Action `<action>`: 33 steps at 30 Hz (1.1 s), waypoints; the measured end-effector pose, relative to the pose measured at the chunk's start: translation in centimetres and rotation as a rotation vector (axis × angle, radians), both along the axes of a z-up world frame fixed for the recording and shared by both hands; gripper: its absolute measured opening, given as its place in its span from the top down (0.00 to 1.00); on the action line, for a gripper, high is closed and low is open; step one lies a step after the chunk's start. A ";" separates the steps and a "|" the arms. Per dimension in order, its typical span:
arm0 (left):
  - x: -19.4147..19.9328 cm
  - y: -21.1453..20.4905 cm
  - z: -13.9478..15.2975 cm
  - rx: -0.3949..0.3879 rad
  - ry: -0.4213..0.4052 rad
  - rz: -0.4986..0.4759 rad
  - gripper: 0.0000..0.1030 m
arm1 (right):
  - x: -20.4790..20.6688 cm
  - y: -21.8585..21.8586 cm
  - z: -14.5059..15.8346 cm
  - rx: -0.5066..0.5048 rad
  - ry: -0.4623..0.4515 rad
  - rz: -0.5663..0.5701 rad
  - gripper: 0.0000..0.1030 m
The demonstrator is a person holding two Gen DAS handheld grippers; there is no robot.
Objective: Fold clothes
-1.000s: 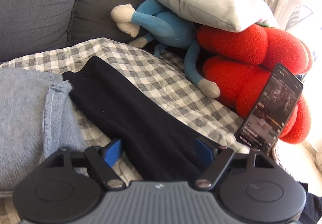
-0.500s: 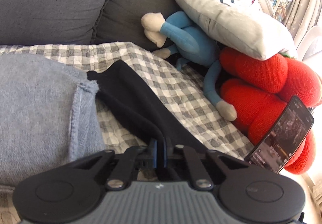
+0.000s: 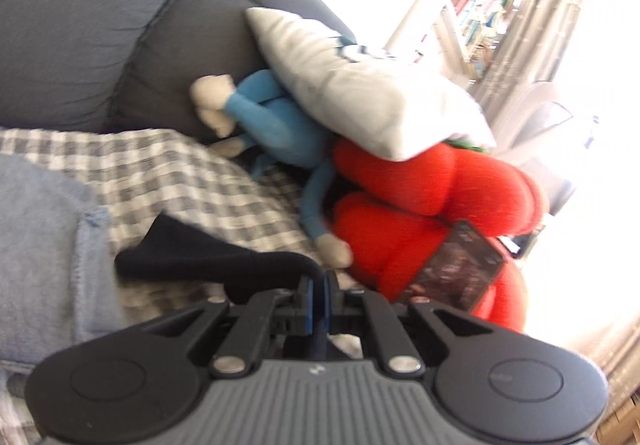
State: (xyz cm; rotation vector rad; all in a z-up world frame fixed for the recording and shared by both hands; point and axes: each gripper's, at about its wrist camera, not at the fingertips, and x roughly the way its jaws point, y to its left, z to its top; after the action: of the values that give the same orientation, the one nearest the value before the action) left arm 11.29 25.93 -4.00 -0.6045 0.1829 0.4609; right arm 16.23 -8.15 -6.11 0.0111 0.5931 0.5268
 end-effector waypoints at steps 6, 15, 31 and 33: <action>0.0 -3.8 2.2 0.046 -0.050 -0.168 0.96 | 0.0 0.0 0.0 0.003 0.000 -0.001 0.26; 0.5 -10.4 2.6 0.116 -0.026 -0.476 0.96 | 0.0 -0.2 0.0 0.013 0.003 -0.002 0.26; 1.8 -13.5 -2.9 -0.012 0.218 -0.731 0.94 | 0.2 -0.7 0.0 0.048 0.020 -0.005 0.23; 1.3 -13.7 -2.7 0.003 0.222 -0.739 0.90 | 0.2 -0.7 0.0 0.050 0.020 -0.004 0.23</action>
State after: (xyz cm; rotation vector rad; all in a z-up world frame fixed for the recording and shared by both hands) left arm 12.58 12.23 -6.66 -0.4409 0.5913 -0.1911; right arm 16.43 -8.84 -6.11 0.0647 0.5993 0.5376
